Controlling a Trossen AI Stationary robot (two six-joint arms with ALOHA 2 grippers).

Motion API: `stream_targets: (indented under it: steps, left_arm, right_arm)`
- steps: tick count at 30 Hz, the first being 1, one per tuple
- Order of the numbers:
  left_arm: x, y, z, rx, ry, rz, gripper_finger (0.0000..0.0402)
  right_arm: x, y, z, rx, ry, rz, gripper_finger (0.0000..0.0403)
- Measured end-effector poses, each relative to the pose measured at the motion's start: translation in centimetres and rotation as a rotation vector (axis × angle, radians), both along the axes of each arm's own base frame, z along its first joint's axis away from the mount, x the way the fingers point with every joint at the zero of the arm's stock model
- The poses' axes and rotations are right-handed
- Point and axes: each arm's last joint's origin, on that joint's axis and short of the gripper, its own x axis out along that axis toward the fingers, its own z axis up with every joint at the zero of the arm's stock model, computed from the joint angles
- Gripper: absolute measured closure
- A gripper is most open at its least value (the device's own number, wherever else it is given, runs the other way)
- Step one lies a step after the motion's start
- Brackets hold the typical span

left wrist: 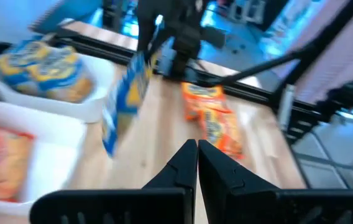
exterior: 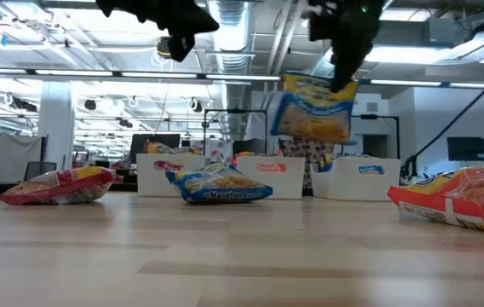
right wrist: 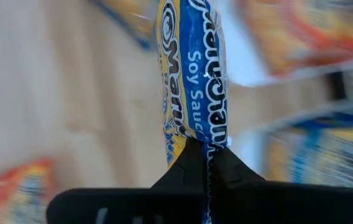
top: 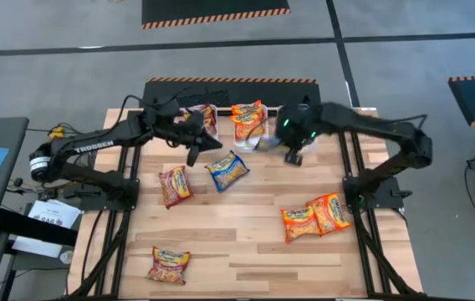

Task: Sort Maruchan noodles
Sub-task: Put the blue noodle pack into the right white bin

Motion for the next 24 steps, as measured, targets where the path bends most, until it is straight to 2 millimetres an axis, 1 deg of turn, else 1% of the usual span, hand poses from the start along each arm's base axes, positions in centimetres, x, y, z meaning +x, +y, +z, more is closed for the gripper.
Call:
stream_targets:
  steps: [2,5,9,11,16,20,24]
  left_arm:
    - [-0.1,0.6,-0.1,0.01,0.003,0.037,0.0401]
    - [-0.4,1.5,-0.1,0.015,0.008,0.086,0.0401]
    - [-0.9,2.4,-0.1,0.01,0.008,0.126,0.0401]
    - [-1.1,2.9,-0.1,0.007,0.008,0.146,0.0401]
    - [-1.4,3.6,-0.1,0.006,0.013,0.213,0.0401]
    - [-1.6,4.1,-0.2,0.018,0.018,0.271,0.0401]
    - [-1.7,4.2,-0.2,0.024,0.021,0.294,0.0401]
  right_arm:
    - [-1.8,-1.9,0.7,-0.055,0.022,-0.015,0.0396]
    - [-3.9,-4.6,1.3,-0.133,0.049,-0.035,0.0396]
    - [-5.8,-7.2,1.3,-0.166,0.099,-0.061,0.0396]
    - [-6.6,-8.1,1.0,-0.155,0.143,-0.062,0.0396]
    - [-6.8,-9.8,-0.6,-0.094,0.216,-0.071,0.0396]
    - [-5.9,-11.0,-2.6,-0.044,0.292,-0.043,0.0396]
    - [-5.2,-11.7,-3.9,-0.019,0.336,-0.031,0.0396]
